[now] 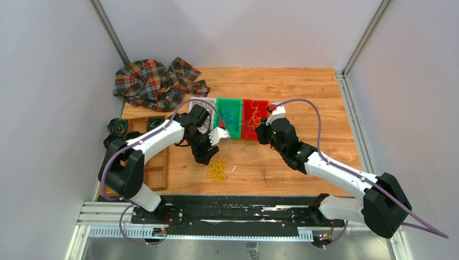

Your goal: Untangle the cables

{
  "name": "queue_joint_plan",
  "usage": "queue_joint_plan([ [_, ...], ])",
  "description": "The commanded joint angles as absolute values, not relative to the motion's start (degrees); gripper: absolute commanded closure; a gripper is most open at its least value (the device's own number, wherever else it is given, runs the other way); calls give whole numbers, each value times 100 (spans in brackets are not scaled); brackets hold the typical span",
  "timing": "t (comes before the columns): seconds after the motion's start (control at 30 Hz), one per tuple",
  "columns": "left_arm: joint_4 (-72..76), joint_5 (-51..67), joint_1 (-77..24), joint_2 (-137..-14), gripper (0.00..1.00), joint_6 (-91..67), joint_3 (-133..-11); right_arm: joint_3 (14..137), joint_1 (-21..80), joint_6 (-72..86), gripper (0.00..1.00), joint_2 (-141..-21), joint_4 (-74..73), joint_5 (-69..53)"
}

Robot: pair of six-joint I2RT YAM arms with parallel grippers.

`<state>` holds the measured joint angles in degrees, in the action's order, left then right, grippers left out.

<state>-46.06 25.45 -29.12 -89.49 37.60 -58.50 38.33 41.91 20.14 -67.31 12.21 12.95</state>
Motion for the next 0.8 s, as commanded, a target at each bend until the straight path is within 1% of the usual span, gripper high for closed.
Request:
queue_joint_plan([
  [0.0, -4951, 2909, -2971, -8643, 41, 4059, -5950, 3854, 4270, 2108, 84, -6740, 1349, 1227],
  [0.07, -4942, 2930, -2980, -8741, 38, 4077, -5926, 3878, 4271, 2115, 85, -6750, 1345, 1223],
  [0.2, -4769, 2780, -2988, -9063, 38, 3984, -5913, 3910, 4267, 2100, 85, -6718, 1293, 1236],
  [0.4, -4282, 2497, -2988, -9341, 43, 3718, -5917, 3913, 4264, 2114, 87, -6637, 1274, 1200],
  [0.5, -4257, 2541, -2993, -9342, 51, 3700, -5948, 3889, 4271, 2124, 89, -6598, 1272, 1194],
  [0.7, -4266, 2690, -2988, -9196, 79, 3685, -5836, 3866, 4267, 2154, 94, -6583, 1283, 1212],
  [0.77, -4266, 2750, -2988, -9077, 85, 3656, -5770, 3871, 4271, 2147, 95, -6570, 1283, 1226],
])
